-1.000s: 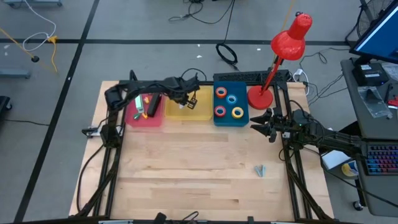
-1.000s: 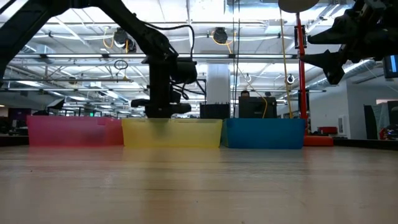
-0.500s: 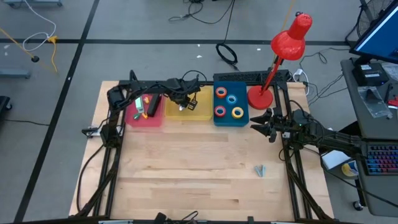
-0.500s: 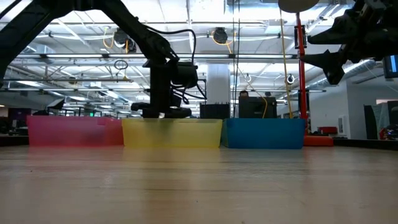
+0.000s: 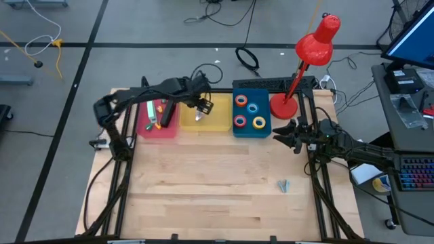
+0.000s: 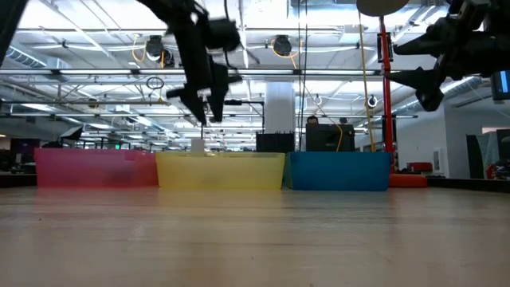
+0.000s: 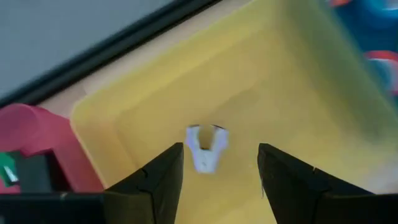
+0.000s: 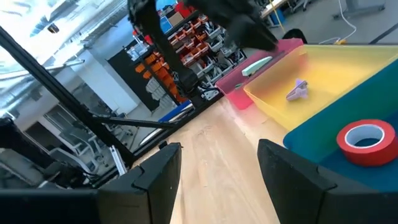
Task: Pick and place Stapler, Stapler remover, tape
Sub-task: Put the light blue stapler remover into the yellow bin
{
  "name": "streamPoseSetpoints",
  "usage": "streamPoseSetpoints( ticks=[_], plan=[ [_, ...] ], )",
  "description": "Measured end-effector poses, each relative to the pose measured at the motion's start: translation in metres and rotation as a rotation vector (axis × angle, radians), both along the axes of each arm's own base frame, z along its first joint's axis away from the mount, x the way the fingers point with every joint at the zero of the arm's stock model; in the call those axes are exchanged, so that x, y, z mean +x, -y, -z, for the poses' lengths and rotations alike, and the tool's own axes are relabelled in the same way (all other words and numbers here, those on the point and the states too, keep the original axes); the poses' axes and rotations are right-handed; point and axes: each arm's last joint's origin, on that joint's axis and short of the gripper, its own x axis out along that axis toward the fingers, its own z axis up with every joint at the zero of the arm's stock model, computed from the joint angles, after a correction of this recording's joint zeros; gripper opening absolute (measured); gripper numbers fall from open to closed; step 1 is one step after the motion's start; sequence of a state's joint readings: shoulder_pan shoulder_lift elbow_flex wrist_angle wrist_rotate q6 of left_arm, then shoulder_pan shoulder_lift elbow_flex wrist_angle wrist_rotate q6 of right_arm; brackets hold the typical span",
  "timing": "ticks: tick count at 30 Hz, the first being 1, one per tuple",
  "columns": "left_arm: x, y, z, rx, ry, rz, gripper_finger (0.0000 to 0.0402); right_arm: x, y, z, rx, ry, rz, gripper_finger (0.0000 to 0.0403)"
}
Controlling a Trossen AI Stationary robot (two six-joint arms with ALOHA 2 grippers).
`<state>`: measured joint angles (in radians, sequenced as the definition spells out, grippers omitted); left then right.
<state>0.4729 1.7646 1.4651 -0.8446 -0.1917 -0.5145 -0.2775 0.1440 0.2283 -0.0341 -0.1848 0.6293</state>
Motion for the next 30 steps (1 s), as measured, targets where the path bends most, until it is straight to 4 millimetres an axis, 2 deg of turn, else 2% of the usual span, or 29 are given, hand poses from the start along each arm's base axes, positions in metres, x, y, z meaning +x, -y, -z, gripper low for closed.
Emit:
streamPoseSetpoints(
  ticks=[4, 9, 12, 18, 21, 26, 30],
  plan=[
    [-0.012, 0.030, -0.038, 0.042, 0.071, 0.079, 0.0207, 0.000, 0.000, 0.000, 0.047, 0.009, 0.001, 0.0206],
    [-0.023, 0.074, -0.073, 0.080, 0.162, 0.202, 0.0207, 0.000, 0.000, 0.000, 0.109, 0.014, 0.007, 0.0206],
    [-0.025, 0.104, -0.086, 0.100, 0.204, 0.317, 0.0207, 0.001, 0.000, 0.000, 0.103, 0.012, 0.002, 0.0206],
    [-0.026, 0.167, -0.105, 0.144, 0.325, 0.528, 0.0207, 0.001, -0.002, -0.003, -0.065, 0.022, -0.025, 0.0206],
    [-0.029, 0.191, -0.110, 0.187, 0.344, 0.586, 0.0207, 0.001, -0.004, -0.006, -0.115, 0.050, -0.044, 0.0206],
    [-0.040, 0.207, -0.109, 0.236, 0.367, 0.513, 0.0207, 0.002, -0.008, -0.015, -0.177, 0.145, -0.079, 0.0206],
    [-0.052, 0.210, -0.087, 0.228, 0.436, 0.489, 0.0207, 0.004, -0.013, -0.023, -0.236, 0.224, -0.121, 0.0206]
  ],
)
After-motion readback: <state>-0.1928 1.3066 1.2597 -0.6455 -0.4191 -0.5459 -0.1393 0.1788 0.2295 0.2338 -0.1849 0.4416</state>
